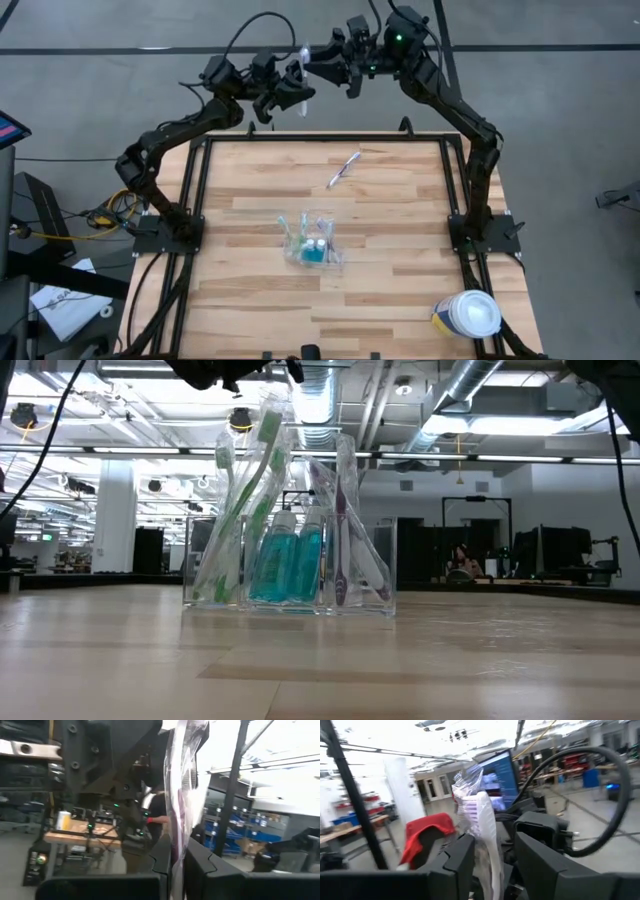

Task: Pick & Place toothbrushing station
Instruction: Put the purple toothbrush into the transparent organizer

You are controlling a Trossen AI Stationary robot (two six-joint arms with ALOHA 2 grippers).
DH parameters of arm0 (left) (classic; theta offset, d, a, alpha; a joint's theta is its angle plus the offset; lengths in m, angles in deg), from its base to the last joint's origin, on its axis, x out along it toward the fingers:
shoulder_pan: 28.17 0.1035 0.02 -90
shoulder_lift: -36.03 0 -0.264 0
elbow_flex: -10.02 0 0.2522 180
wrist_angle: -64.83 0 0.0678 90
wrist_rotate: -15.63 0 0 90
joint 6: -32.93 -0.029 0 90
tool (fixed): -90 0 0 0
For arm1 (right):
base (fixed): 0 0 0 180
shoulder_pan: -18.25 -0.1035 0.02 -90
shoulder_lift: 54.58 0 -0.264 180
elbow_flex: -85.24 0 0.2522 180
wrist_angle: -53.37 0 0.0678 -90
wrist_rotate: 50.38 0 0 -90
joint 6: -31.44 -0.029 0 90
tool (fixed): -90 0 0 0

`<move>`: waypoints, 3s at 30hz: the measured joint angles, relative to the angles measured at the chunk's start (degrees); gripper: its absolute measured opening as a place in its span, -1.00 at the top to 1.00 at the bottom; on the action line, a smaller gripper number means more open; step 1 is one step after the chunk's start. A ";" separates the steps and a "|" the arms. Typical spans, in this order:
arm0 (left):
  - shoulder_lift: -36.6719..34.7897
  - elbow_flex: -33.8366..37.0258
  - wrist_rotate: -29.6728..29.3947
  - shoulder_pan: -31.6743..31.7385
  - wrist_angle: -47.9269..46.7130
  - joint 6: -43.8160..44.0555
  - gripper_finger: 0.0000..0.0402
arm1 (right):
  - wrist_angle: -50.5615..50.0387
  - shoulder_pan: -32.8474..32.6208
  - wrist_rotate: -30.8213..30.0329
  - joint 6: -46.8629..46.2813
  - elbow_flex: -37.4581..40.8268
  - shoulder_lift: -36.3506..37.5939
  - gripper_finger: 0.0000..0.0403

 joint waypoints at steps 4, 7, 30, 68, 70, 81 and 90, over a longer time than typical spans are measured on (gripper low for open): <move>0.00 0.00 0.88 -0.95 0.03 0.38 0.94 | -0.24 -0.24 1.83 -0.85 0.00 0.00 0.35; 0.00 0.00 1.10 -0.88 0.41 0.65 0.94 | -0.15 -0.54 1.83 -0.97 0.00 0.00 0.35; -0.48 0.02 7.17 0.10 0.91 4.52 0.77 | 0.15 0.35 6.70 8.05 0.09 -0.02 0.98; -0.55 0.24 13.58 21.94 -15.16 -7.98 0.64 | -60.71 -29.89 -41.66 0.30 13.20 31.64 1.00; -0.55 0.24 14.20 21.38 -15.17 -7.78 0.64 | -53.32 -36.25 -50.49 -5.34 21.95 34.15 1.00; -0.52 0.24 15.46 17.83 -15.18 -7.59 0.68 | 3.27 -58.17 -103.27 -26.69 75.85 42.26 1.00; -0.50 0.24 15.67 15.12 -15.17 -7.56 0.70 | 5.09 -61.66 -111.43 -39.12 88.13 42.27 1.00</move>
